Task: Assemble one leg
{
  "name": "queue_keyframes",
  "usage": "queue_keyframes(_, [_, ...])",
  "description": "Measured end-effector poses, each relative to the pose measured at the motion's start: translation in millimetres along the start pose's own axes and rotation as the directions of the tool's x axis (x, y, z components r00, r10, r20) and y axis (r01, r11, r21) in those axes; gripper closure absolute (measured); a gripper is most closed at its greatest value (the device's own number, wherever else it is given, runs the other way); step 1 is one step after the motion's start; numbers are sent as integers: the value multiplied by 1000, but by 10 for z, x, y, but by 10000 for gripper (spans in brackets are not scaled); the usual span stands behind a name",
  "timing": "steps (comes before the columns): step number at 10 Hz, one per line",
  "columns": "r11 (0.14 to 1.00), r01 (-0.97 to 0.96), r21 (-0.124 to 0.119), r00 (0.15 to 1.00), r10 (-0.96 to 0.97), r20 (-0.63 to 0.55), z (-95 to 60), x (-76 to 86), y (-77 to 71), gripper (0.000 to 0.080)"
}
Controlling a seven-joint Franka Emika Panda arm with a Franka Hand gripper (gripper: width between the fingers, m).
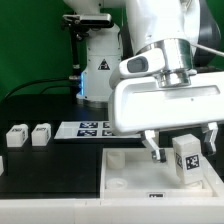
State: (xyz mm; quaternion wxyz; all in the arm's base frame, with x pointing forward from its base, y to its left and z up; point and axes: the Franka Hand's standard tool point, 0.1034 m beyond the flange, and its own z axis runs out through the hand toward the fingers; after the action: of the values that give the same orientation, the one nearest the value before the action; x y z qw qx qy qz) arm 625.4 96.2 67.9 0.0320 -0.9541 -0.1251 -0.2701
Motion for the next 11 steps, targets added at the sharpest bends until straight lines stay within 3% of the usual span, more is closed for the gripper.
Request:
queue_keyframes(3, [997,-16,70,955,-5,297,-67,70,-45,151])
queue_keyframes(5, [993,-55,106,886,0,464,-112,77,-155,151])
queue_keyframes(9, [991,-60,119,867,-7,498,-87,120,-144,151])
queue_keyframes(11, [991,-55,121,867,-12,498,-76,109,-133,416])
